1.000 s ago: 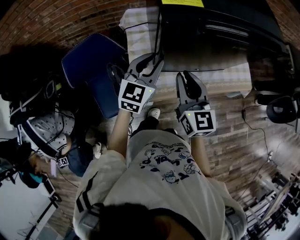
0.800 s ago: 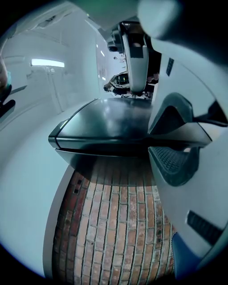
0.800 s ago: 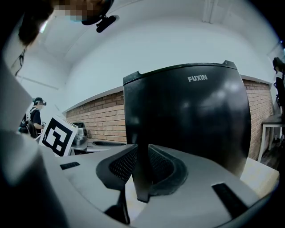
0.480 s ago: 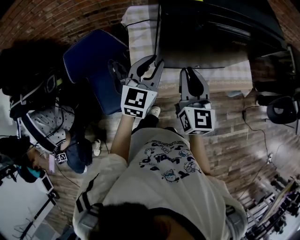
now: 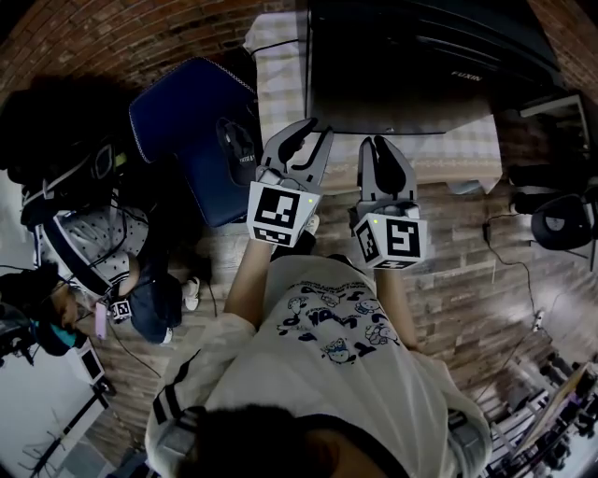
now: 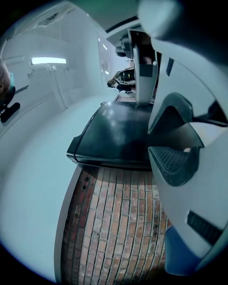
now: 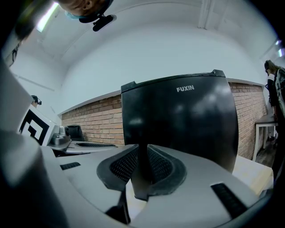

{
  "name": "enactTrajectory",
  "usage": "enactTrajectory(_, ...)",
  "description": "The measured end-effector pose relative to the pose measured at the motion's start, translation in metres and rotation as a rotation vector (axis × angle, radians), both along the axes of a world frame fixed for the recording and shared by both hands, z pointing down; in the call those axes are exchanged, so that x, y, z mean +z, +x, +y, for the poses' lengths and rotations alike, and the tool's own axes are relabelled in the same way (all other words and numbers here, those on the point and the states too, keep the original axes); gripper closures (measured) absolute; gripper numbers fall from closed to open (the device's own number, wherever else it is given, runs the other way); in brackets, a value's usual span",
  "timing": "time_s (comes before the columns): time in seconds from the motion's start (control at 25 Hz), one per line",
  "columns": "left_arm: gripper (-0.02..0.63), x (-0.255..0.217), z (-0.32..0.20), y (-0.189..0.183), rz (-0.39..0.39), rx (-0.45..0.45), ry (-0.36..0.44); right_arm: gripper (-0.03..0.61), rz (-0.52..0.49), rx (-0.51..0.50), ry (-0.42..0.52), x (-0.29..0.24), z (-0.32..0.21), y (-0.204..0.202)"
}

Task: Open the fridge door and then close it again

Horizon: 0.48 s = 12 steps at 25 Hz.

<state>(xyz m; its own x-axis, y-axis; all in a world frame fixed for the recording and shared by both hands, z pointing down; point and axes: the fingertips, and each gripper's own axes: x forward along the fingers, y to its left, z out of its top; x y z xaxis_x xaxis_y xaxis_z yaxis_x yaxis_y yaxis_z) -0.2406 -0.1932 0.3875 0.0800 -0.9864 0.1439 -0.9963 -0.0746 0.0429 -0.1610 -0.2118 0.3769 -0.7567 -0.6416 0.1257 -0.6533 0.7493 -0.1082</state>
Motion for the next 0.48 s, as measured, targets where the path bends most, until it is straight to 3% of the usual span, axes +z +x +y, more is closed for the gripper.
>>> enactTrajectory(0.48,0.515,-0.0073,0.0044,0.0113,-0.009,0.006,0.016,0.508,-0.005,0.016,0.011,-0.0056,0.0043,0.0109)
